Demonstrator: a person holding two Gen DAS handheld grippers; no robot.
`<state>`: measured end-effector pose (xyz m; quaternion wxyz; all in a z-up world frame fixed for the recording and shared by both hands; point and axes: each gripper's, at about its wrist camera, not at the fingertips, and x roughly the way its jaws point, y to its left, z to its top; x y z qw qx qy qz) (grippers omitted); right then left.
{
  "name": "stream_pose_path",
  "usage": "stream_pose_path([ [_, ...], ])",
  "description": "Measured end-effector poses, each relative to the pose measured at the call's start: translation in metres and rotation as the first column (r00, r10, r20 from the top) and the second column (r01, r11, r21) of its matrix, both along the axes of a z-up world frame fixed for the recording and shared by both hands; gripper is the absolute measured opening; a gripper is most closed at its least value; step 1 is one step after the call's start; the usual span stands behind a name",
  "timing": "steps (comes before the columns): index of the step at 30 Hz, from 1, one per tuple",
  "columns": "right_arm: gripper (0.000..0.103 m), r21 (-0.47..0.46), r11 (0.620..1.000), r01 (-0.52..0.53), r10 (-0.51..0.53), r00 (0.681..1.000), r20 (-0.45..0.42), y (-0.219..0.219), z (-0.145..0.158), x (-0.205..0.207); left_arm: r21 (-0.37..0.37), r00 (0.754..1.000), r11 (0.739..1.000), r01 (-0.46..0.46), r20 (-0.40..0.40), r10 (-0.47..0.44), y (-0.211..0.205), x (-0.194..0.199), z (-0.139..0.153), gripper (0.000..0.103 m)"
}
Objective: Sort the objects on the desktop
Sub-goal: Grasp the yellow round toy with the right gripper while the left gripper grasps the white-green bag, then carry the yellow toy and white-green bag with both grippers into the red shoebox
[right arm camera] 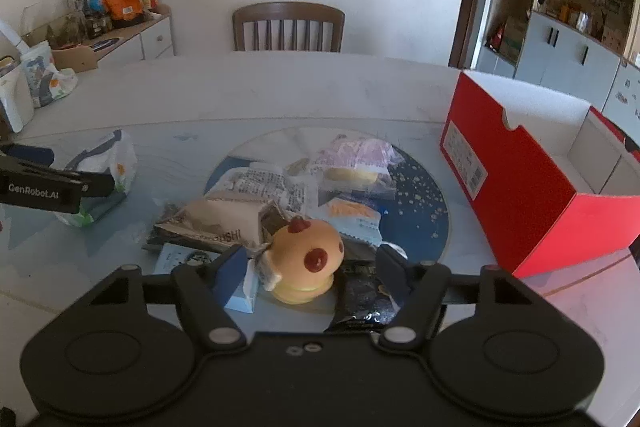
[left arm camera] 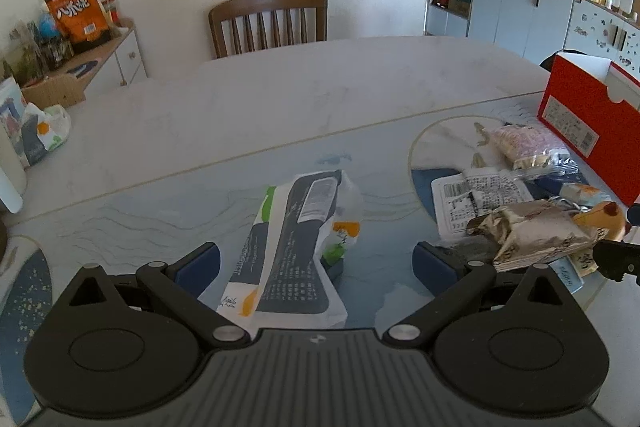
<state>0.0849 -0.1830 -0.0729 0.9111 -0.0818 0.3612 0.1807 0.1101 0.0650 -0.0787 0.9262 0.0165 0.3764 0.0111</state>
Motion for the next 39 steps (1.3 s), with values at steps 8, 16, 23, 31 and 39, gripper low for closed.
stream_pose_path([
  [8,0.059,0.013,1.0,0.001,-0.001,1.0,-0.031,0.003,-0.005,0.006,-0.035,1.0,0.999,-0.001,-0.016,0.0,0.007,0.006,-0.007,0.094],
  [16,0.05,-0.008,0.999,-0.04,0.04,0.999,-0.029,0.01,-0.007,0.007,-0.053,0.999,0.999,-0.001,-0.046,-0.002,0.01,0.012,-0.013,0.068],
  [23,0.047,-0.004,1.0,-0.028,0.028,0.999,-0.032,0.009,-0.002,0.007,-0.032,0.998,0.999,-0.003,-0.063,0.001,0.009,0.015,-0.015,0.049],
  [31,0.046,0.015,1.0,-0.017,0.018,0.999,-0.028,0.004,0.009,0.005,-0.005,0.999,1.0,-0.006,-0.053,0.005,0.006,0.014,-0.011,0.026],
  [39,0.045,0.052,0.999,0.002,-0.002,1.0,-0.01,-0.01,0.026,-0.001,-0.026,0.999,1.0,0.012,-0.04,-0.013,0.005,0.0,0.006,0.022],
])
